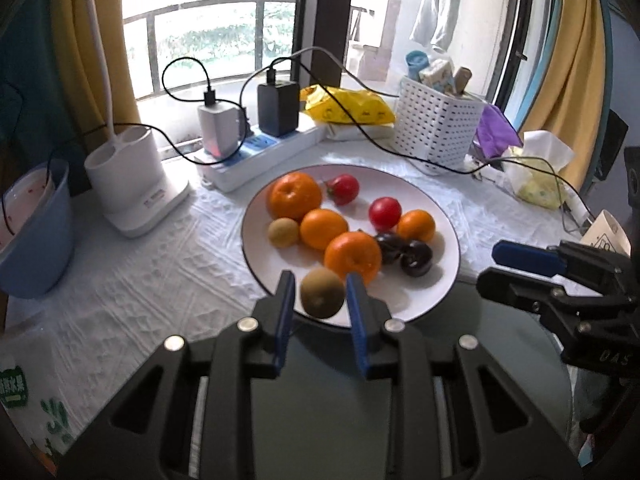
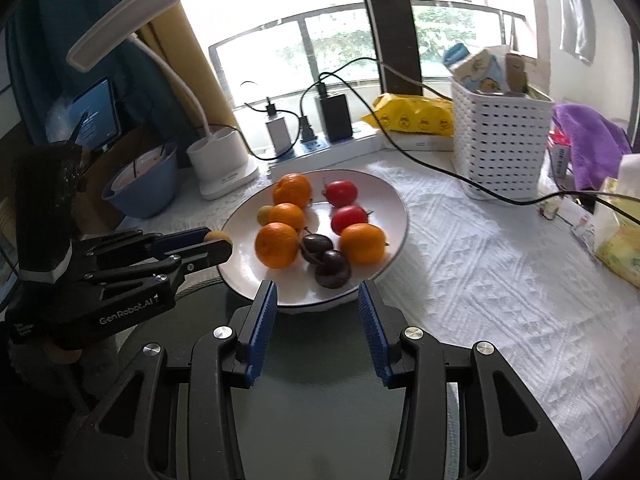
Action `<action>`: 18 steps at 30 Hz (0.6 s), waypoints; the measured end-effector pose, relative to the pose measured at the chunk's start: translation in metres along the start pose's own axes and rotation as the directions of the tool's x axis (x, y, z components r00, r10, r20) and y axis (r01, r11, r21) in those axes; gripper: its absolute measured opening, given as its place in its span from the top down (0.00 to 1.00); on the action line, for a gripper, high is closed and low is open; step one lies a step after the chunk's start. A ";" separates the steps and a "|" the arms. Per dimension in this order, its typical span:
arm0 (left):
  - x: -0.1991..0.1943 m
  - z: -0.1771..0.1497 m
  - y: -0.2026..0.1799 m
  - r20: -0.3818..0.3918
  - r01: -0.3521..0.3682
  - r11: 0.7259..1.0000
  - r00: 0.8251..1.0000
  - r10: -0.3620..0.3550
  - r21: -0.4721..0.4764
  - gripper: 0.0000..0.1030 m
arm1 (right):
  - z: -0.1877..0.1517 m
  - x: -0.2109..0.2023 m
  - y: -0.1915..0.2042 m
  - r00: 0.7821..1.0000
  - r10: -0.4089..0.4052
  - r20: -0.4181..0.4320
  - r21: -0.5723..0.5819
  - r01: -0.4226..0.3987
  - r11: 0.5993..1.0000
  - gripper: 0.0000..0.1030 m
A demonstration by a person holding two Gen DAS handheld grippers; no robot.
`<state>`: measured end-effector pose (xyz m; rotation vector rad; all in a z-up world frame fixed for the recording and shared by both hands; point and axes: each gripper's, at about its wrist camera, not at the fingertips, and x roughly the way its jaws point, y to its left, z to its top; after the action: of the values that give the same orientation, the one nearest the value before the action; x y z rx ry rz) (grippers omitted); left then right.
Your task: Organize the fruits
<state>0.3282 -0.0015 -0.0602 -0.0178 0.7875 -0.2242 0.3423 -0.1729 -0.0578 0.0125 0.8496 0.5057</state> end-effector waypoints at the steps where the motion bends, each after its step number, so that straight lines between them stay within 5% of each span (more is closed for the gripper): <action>1: -0.001 0.000 -0.001 0.002 0.002 1.000 1.000 -0.002 0.003 0.69 | 0.000 -0.001 -0.001 1.000 -0.003 0.001 0.002 0.003 1.000 0.56; 4: -0.007 -0.001 -0.004 0.011 0.020 1.000 1.000 -0.020 0.003 0.53 | -0.001 -0.004 -0.003 1.000 -0.008 0.004 0.005 0.008 1.000 0.56; 18: -0.051 -0.017 -0.009 0.069 0.009 1.000 0.998 -0.009 0.001 0.53 | -0.011 -0.030 0.015 0.999 -0.021 0.036 -0.015 0.021 1.000 0.56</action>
<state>0.2798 0.0019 -0.0355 -0.0278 0.7187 -0.2313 0.3117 -0.1747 -0.0400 -0.0019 0.8101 0.4913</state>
